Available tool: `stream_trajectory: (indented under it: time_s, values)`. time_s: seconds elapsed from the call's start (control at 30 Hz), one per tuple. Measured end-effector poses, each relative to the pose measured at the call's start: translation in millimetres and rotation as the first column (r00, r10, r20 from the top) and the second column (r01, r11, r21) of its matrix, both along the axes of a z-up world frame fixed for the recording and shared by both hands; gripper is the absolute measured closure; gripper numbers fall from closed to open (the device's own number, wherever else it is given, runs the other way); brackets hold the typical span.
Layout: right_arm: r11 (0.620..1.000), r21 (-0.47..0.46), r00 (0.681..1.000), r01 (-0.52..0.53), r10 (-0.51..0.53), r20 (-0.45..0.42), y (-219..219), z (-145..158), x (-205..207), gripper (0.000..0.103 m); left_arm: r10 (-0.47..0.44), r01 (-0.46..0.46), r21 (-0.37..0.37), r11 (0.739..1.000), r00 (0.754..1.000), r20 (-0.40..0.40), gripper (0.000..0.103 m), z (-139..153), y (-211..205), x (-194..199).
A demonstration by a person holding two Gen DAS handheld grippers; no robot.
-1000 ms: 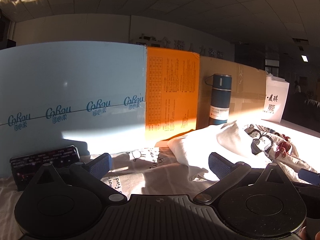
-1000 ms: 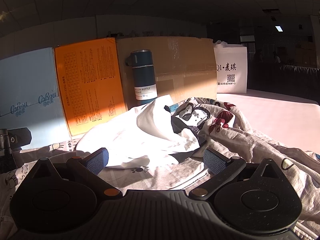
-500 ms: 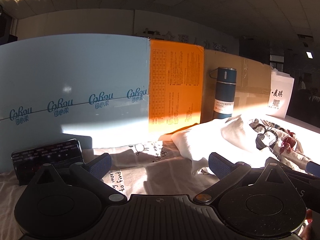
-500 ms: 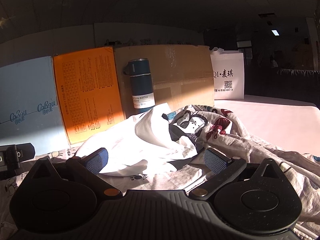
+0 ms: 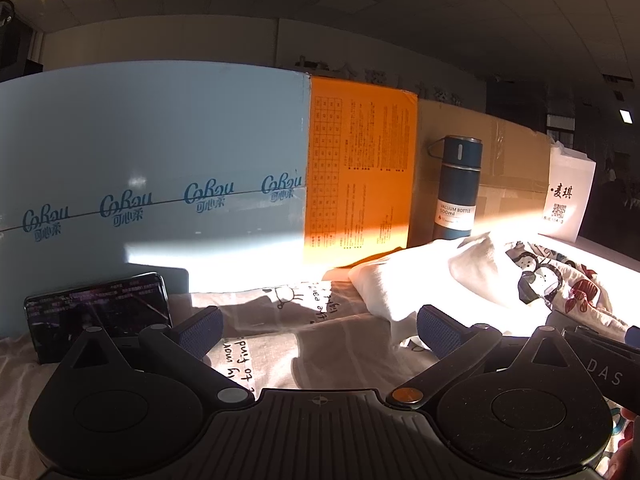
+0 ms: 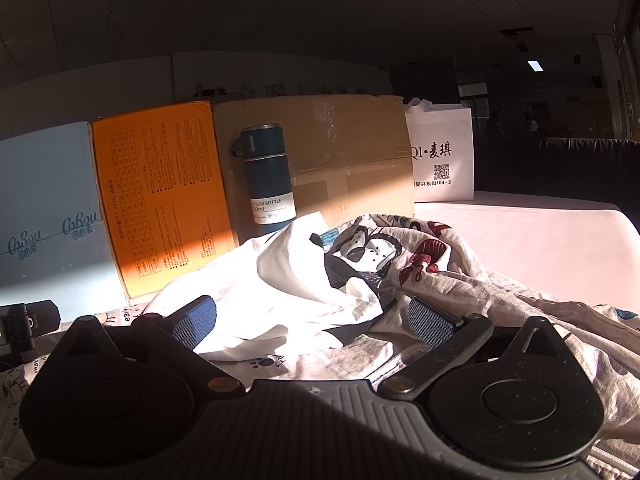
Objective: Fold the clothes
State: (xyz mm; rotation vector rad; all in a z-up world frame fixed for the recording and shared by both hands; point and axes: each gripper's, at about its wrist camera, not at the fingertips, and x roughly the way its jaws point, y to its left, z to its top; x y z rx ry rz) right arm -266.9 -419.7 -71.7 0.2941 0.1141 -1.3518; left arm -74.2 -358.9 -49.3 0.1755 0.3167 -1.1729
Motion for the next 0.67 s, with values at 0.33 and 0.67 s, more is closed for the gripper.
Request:
stream_trajectory:
  time_s: [0.33, 0.67]
  values:
    - [1.000, 0.010, 1.000, -0.003, 0.003, -0.008, -1.5, -0.7, 1.7, 0.000, 0.002, -0.002, -0.014, 1.000, 1.000, -0.004, 0.000, 0.1, 1.4, 1.4]
    - [1.000, 0.010, 1.000, -0.001, 0.001, -0.014, -1.5, -1.2, 2.2, 0.000, -0.003, 0.003, -0.013, 1.000, 1.000, -0.013, 0.000, -0.6, 0.2, 2.5]
